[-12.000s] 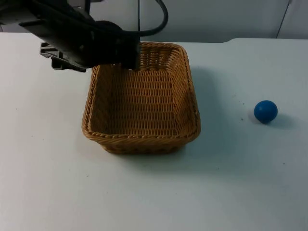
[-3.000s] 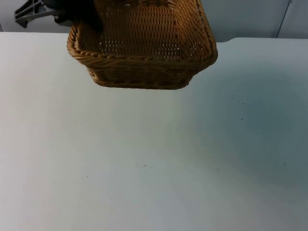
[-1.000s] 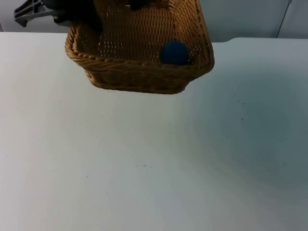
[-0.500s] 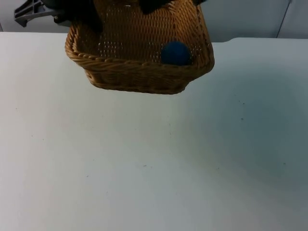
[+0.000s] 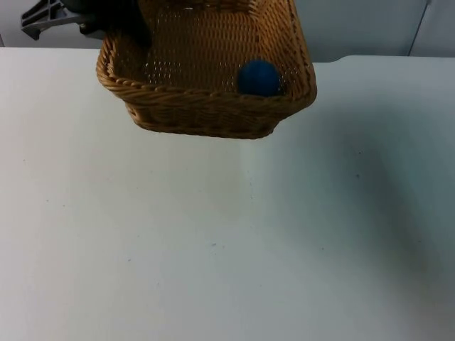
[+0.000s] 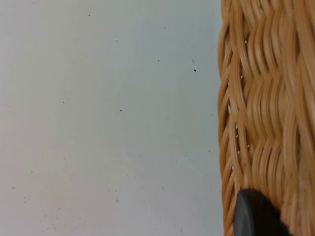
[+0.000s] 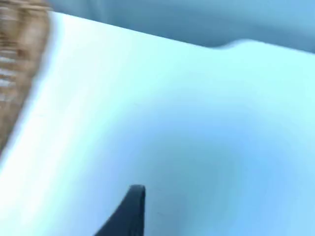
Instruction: Pick up the basket with the left hand and place the ball into the basket with the right hand.
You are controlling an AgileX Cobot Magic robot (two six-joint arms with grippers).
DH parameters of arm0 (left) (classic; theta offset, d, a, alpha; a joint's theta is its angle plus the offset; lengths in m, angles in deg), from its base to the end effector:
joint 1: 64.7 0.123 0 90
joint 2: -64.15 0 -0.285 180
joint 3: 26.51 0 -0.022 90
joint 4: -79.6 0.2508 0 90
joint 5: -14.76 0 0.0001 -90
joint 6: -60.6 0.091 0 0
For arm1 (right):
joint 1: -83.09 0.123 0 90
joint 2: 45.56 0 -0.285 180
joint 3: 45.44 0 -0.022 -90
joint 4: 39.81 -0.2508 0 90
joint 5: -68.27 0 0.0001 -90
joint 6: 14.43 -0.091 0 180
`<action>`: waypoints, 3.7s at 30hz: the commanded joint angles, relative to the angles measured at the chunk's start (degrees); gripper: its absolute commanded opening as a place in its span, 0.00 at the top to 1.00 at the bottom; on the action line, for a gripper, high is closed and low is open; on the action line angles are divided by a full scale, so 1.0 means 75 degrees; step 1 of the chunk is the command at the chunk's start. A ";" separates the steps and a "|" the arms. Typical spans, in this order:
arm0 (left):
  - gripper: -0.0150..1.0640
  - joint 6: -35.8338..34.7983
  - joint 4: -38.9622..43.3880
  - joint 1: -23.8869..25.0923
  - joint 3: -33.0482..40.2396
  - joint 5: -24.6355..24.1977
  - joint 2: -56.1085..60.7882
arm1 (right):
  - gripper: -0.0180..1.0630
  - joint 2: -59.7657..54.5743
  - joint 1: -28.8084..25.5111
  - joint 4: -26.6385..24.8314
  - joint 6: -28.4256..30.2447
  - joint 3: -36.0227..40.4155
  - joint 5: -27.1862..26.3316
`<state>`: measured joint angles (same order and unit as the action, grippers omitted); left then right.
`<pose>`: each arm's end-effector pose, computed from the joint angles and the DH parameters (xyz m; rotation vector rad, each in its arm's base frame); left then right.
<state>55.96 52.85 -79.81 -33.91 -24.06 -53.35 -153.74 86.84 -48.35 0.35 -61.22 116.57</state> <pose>0.4023 -0.1353 0.2380 -0.1344 2.6093 -0.6343 0.3965 0.0361 0.3355 -0.3217 2.4238 0.0949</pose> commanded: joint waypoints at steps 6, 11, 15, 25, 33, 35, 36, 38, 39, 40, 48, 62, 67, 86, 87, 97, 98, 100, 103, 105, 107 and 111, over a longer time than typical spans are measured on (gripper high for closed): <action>0.99 -0.0039 -0.0193 0.0007 0.0001 0.0140 0.0057 | 0.03 0.0395 -0.0646 0.0368 -0.0176 -0.0003 0.0212; 0.99 -0.0039 -0.0177 0.0007 0.0001 0.0072 0.0057 | 0.03 0.0581 -0.0986 0.0726 -0.0458 0.0372 -0.0055; 0.99 -0.0039 -0.0141 0.0007 0.0001 0.0069 0.0057 | 0.03 0.0670 -0.1026 0.0822 -0.0523 0.0685 -0.0321; 0.99 -0.0003 -0.0126 0.0007 0.0001 0.0069 0.0057 | 0.03 0.1183 -0.1026 0.1502 -0.1162 0.0851 -0.0620; 0.99 0.0170 -0.0126 0.0007 0.0001 0.0022 0.0057 | 0.03 0.2987 -0.1026 0.1502 -0.1312 0.1939 -0.0548; 0.99 0.0170 -0.0126 0.0007 0.0001 0.0022 0.0057 | 0.03 0.3816 -0.1026 0.1685 -0.1691 0.2874 -0.0805; 0.99 0.0170 -0.0126 0.0007 0.0001 0.0022 0.0057 | 0.03 0.3816 -0.1026 0.1685 -0.1691 0.2874 -0.0805; 0.99 0.0170 -0.0126 0.0007 0.0001 0.0022 0.0057 | 0.03 0.5062 -0.1026 0.1793 -0.1971 0.3953 -0.0993; 0.99 0.0170 -0.0126 0.0007 0.0001 0.0022 0.0057 | 0.03 0.5456 -0.1026 0.1793 -0.1971 0.4378 -0.0993; 0.99 0.0170 -0.0126 0.0007 0.0001 0.0022 0.0057 | 0.03 0.5926 -0.1026 0.1833 -0.1971 0.4781 -0.0993; 0.99 0.0199 -0.0126 0.0007 0.0001 0.0023 0.0057 | 0.03 0.7610 -0.0884 0.2619 -0.2533 0.5953 -0.0823; 0.99 0.0454 -0.0611 0.0007 0.0566 0.0915 0.0057 | 0.03 0.7142 -0.0475 0.2915 -0.2803 0.5974 -0.0976; 0.99 0.1402 -0.1619 0.0007 0.1538 0.2291 -0.0032 | 0.03 0.7045 -0.0435 0.2984 -0.2803 0.5974 -0.0990; 0.99 0.4899 -0.4731 -0.0229 0.1701 0.2357 -0.1779 | 0.03 0.6629 0.0031 0.4131 -0.3555 0.5974 -0.0938; 0.99 0.5257 -0.4906 -0.0229 0.1701 0.2236 -0.1779 | 0.03 0.6629 0.0031 0.4131 -0.3555 0.5974 -0.0938; 0.99 0.5826 -0.5340 -0.0229 0.1701 0.2086 -0.1779 | 0.03 0.6629 0.0031 0.4131 -0.3569 0.5974 -0.0934; 0.99 0.5720 -0.5380 -0.0229 0.1701 0.2151 -0.1789 | 0.03 0.6629 0.0031 0.4131 -0.3569 0.5974 -0.0934; 0.99 0.5354 -0.5433 -0.0229 0.1701 0.2258 -0.1854 | 0.03 0.6629 0.0031 0.4131 -0.3569 0.5974 -0.0934; 0.99 0.5198 -0.5433 -0.0229 0.1701 0.2308 -0.1970 | 0.03 0.6629 0.0031 0.4131 -0.3569 0.5974 -0.0934; 0.99 0.5194 -0.5446 -0.0229 0.1701 0.2258 -0.2038 | 0.03 0.6629 0.0031 0.4131 -0.3569 0.5974 -0.0934; 0.99 0.5217 -0.5446 -0.0229 0.1701 0.2246 -0.2038 | 0.03 0.6629 0.0031 0.4131 -0.3569 0.5974 -0.0934; 0.99 0.5217 -0.5446 -0.0229 0.1701 0.2246 -0.2038 | 0.03 0.6629 0.0031 0.4131 -0.3566 0.5974 -0.0947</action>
<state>95.86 12.98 -81.28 -20.78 -6.76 -68.68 -103.98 87.00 -17.63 -26.16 -16.61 109.87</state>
